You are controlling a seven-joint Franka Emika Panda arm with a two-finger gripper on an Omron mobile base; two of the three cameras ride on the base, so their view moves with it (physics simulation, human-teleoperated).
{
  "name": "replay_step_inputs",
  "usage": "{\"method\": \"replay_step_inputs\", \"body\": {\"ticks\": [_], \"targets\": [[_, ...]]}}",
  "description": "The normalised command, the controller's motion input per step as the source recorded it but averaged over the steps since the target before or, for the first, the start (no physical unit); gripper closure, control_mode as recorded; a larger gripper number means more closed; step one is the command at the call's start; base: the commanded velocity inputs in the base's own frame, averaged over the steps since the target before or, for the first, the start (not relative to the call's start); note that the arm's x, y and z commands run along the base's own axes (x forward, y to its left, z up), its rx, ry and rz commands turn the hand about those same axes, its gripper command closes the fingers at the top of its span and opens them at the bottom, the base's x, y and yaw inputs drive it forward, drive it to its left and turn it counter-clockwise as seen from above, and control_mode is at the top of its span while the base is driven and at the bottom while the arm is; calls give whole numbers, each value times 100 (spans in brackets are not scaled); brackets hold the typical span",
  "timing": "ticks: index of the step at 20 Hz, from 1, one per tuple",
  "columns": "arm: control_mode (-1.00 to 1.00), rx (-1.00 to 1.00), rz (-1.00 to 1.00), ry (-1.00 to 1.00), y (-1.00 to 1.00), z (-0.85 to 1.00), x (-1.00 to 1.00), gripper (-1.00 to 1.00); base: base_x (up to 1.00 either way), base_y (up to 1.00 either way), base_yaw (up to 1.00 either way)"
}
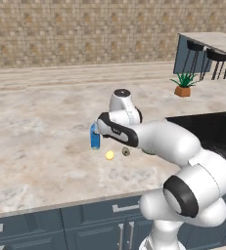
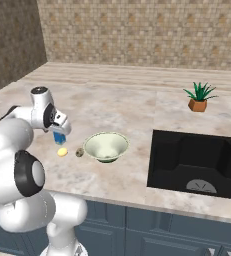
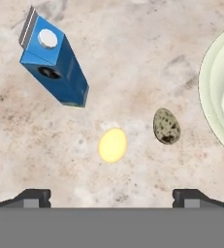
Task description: Gather the eggs and milk located in the vicinity of the sink area and place them right next to the bowl.
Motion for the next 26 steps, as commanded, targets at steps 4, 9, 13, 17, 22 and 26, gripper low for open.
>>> {"method": "replay_step_inputs", "body": {"ticks": [4,9,13,17,22,26], "targets": [[-100,0,0,0,9,-24,0,-100,0,0,0],[-100,0,0,0,0,-29,2,-100,0,0,0],[-100,0,0,0,0,-31,6,-100,0,0,0],[-100,0,0,0,0,-27,10,-100,0,0,0],[-100,0,0,0,0,-27,4,-100,0,0,0],[-100,0,0,-4,0,-18,3,-100,0,0,0]]}}
